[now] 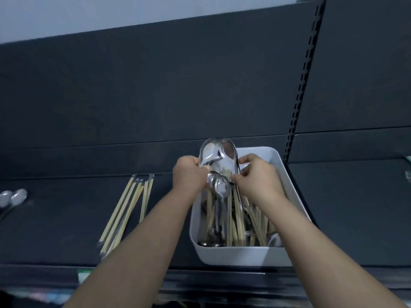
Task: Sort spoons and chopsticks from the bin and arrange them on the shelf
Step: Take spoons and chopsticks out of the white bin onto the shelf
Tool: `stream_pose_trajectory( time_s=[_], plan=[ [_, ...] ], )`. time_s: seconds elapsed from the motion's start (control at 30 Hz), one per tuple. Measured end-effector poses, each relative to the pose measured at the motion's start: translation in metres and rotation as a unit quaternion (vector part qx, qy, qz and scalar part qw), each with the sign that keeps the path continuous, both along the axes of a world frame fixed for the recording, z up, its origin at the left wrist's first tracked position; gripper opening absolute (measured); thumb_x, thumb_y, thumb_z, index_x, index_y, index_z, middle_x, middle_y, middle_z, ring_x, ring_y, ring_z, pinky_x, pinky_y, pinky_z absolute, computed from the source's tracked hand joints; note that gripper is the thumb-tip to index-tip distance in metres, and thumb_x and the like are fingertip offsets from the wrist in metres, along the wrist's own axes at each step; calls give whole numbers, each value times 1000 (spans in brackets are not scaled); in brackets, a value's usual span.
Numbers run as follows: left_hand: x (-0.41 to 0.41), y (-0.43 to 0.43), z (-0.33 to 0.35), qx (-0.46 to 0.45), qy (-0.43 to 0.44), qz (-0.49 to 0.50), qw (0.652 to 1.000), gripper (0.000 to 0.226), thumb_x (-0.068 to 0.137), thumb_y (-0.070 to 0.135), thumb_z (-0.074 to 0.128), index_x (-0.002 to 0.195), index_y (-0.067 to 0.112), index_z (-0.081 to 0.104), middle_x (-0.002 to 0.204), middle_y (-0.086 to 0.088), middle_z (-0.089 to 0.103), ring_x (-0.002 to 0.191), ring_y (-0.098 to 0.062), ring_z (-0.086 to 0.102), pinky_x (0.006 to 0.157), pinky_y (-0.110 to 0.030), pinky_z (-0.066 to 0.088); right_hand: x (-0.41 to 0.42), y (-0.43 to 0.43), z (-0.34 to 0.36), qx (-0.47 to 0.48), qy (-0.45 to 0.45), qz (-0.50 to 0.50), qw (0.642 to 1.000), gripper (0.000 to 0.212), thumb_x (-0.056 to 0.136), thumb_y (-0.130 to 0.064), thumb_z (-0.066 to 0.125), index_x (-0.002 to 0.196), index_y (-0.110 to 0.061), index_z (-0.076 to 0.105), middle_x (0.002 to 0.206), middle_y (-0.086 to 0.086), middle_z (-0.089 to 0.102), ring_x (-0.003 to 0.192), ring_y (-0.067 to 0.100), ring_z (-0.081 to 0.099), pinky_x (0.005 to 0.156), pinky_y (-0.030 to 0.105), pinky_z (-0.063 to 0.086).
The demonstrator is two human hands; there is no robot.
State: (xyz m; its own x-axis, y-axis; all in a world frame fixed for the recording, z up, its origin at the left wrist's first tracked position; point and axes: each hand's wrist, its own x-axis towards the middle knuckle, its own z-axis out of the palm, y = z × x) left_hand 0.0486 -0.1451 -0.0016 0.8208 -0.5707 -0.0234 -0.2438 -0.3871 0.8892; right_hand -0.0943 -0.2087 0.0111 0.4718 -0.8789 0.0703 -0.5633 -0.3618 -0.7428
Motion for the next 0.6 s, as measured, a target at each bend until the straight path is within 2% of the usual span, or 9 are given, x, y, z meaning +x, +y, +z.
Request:
stream_pose_trajectory(
  time_s=[0.07,0.13,0.2,0.33,0.43,0.53,0.6],
  plan=[
    [22,19,9,-33,37,18,999,12,85,7,67,77,0,63,75,-12,62,63,-20,62,56,-36,59,23,17,8,-14,-10,29,999,34,83,-23,67,115,-23,56,83,-7,65,86,18,62,67,26,39],
    [43,49,11,-37,53,39,997,16,89,6,65,74,3,59,76,-11,58,64,-16,58,53,-31,57,49,41,7,-13,-5,63,998,33,82,-23,68,113,-24,56,87,-5,67,90,19,61,68,26,39],
    [69,87,3,-28,66,74,995,23,89,5,64,69,7,54,72,-9,55,60,-15,56,54,-33,59,80,69,0,-7,6,103,995,31,81,-21,70,109,-23,56,87,-4,67,89,19,61,68,25,38],
    [129,179,-21,-27,109,144,983,16,88,1,62,73,2,57,68,-11,54,57,-17,56,58,-37,60,151,142,-18,9,28,178,984,22,79,-16,68,95,-25,56,84,-2,68,85,19,63,66,26,43],
    [177,255,-29,-37,124,190,973,16,90,1,60,74,3,57,73,-10,56,60,-16,57,53,-33,58,212,206,-26,17,50,223,973,27,80,-18,69,105,-22,59,90,0,68,88,21,64,72,28,48],
    [223,324,-31,-34,124,225,966,18,89,0,59,72,5,59,73,-11,58,64,-18,59,56,-34,59,271,266,-30,20,62,254,965,33,80,-21,72,111,-21,60,94,-1,67,93,20,62,72,26,45],
    [251,361,-32,-32,121,243,962,23,90,0,58,68,7,56,72,-11,57,64,-20,59,59,-38,60,304,298,-31,29,63,264,962,33,79,-21,72,110,-22,60,94,-1,67,91,21,64,75,30,50]
  ],
)
